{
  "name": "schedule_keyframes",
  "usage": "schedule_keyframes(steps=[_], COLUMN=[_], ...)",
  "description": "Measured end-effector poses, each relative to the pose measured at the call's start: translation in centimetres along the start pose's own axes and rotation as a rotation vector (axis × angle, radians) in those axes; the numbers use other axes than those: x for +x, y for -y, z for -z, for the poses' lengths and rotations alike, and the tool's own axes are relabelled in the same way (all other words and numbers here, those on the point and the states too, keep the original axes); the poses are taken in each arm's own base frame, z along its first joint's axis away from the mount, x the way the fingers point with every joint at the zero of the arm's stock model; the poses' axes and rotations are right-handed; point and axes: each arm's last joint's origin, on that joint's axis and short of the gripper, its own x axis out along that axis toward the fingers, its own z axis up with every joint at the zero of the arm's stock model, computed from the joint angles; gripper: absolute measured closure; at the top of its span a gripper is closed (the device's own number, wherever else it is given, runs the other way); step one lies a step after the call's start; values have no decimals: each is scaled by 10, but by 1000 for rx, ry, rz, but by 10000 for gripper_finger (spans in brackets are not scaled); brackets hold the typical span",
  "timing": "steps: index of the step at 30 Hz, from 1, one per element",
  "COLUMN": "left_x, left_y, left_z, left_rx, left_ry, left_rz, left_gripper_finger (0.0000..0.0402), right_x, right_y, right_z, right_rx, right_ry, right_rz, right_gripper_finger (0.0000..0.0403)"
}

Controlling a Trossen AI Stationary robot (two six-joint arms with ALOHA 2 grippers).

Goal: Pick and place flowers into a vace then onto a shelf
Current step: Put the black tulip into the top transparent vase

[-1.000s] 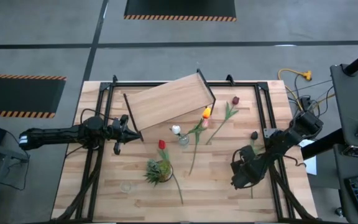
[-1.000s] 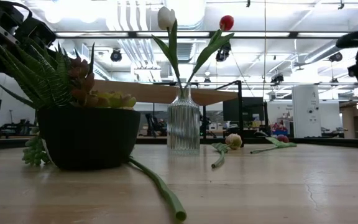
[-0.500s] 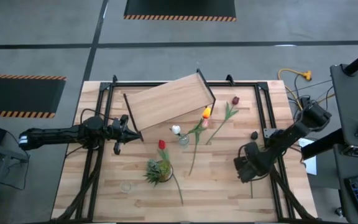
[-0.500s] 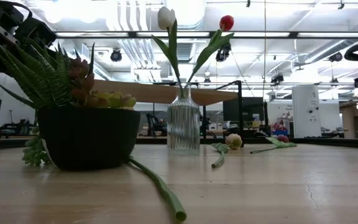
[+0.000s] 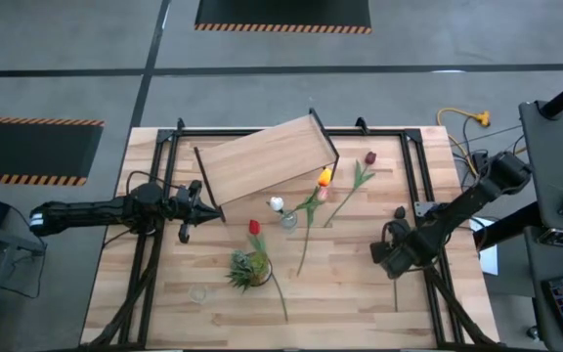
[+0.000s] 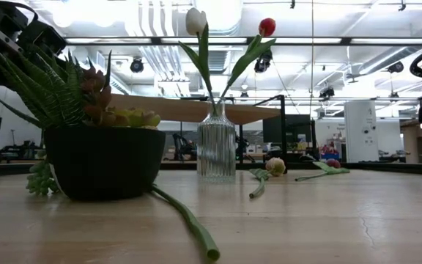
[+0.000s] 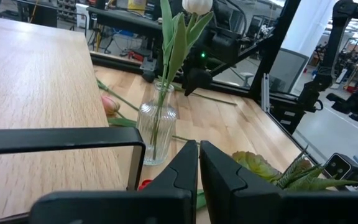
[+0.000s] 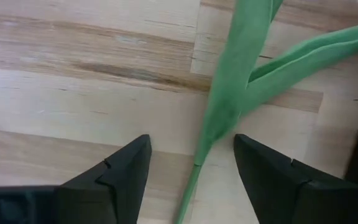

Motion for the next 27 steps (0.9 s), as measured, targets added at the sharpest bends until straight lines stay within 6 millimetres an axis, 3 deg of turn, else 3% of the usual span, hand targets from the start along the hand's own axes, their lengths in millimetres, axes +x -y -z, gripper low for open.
schedule_keyframes(steps=[6, 17, 23, 27], left_x=[0, 0, 0, 0], left_y=[0, 0, 0, 0], left_z=[0, 0, 0, 0], left_rx=[0, 0, 0, 0], left_ry=[0, 0, 0, 0], left_rz=[0, 0, 0, 0], left_gripper_finger=[401, 401, 401, 401], right_x=[-4, -1, -8, -25], right_y=[-1, -3, -7, -22], right_z=[1, 2, 4, 10], right_rx=[-6, -40, -56, -99], right_ry=[-24, -31, -39, -24], right_rz=[-17, -15, -41, -199], right_gripper_finger=[241, 383, 391, 392])
